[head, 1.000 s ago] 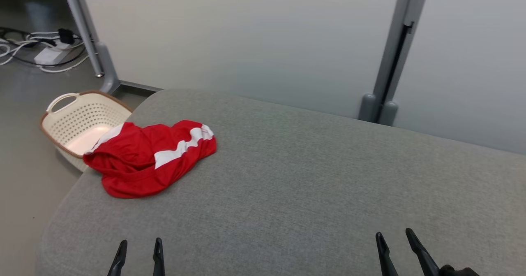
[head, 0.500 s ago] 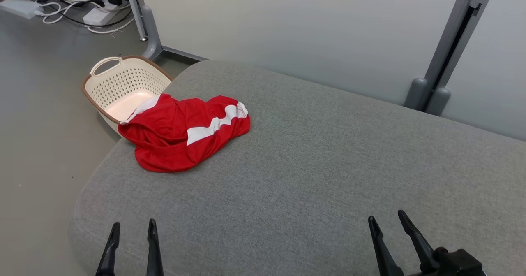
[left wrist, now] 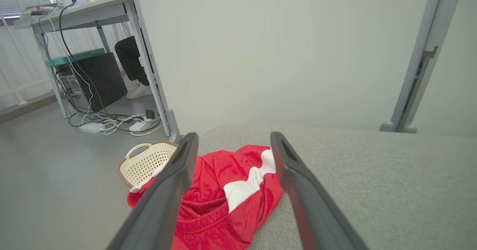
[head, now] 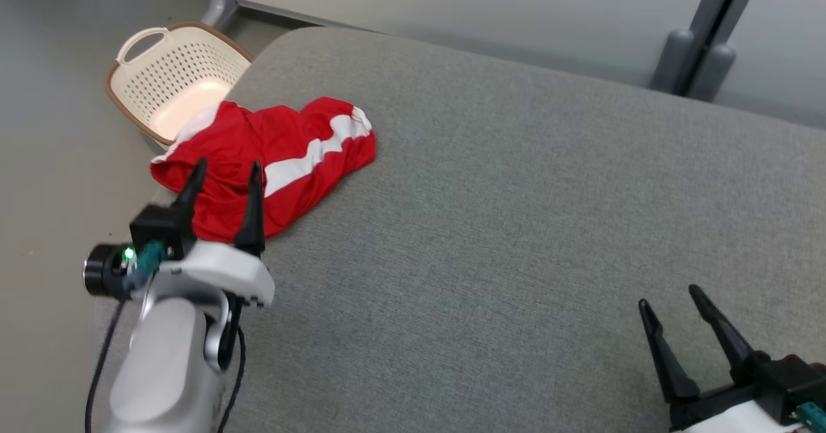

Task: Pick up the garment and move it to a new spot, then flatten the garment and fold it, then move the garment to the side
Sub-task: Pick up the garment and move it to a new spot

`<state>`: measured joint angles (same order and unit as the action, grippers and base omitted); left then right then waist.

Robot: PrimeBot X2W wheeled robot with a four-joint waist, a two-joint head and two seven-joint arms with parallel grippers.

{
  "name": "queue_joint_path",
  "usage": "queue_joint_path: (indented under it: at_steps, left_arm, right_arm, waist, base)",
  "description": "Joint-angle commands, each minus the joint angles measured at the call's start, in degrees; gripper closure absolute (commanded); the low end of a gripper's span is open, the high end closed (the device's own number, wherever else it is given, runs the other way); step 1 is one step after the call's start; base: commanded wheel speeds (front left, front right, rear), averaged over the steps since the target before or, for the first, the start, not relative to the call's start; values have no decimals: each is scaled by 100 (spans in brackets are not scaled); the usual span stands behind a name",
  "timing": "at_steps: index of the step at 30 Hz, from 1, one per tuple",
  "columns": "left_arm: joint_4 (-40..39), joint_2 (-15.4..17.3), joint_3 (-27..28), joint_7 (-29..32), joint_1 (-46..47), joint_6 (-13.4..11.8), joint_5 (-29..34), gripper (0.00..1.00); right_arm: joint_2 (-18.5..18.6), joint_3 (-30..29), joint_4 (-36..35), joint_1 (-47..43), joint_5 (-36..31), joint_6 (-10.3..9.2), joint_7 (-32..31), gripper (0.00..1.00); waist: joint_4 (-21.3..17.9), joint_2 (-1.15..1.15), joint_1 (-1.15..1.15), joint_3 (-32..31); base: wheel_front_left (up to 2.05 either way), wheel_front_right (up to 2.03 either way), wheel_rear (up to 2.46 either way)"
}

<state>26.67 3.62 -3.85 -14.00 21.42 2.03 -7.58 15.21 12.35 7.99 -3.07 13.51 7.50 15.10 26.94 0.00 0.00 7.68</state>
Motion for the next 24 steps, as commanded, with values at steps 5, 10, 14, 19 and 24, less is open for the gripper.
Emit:
queue_joint_path:
  at_steps: [5, 10, 14, 19, 24]
  left_arm:
    - [1384, 61, 82, 349, 1423, -231, -16, 0]
    - [2347, 156, 235, 575, 1974, -562, -73, 0]
    - [3147, 191, 401, 794, 2300, -727, -232, 0]
    - [3866, 94, 535, 1119, 2560, -556, -546, 0]
    - [4014, 134, 454, 465, 2690, -436, -505, 100]
  right_arm:
    - [450, -45, -181, 439, 60, -3, 5, 0]
    - [542, -12, -277, 677, 121, -3, 5, 0]
    - [550, -54, -309, 775, 153, -3, 5, 0]
    - [604, -76, -311, 807, 162, -3, 5, 0]
    - [568, -57, -274, 927, 179, -3, 5, 0]
  waist:
    - [-617, 0, 0, 1053]
    - [-890, 0, 0, 1383]
    - [-1039, 0, 0, 1606]
    - [-1089, 0, 0, 1757]
    - [-1125, 0, 0, 1738]
  base:
    - [0, 0, 0]
    - [0, 0, 0]
    - [0, 0, 0]
    - [0, 0, 0]
    - [0, 0, 0]
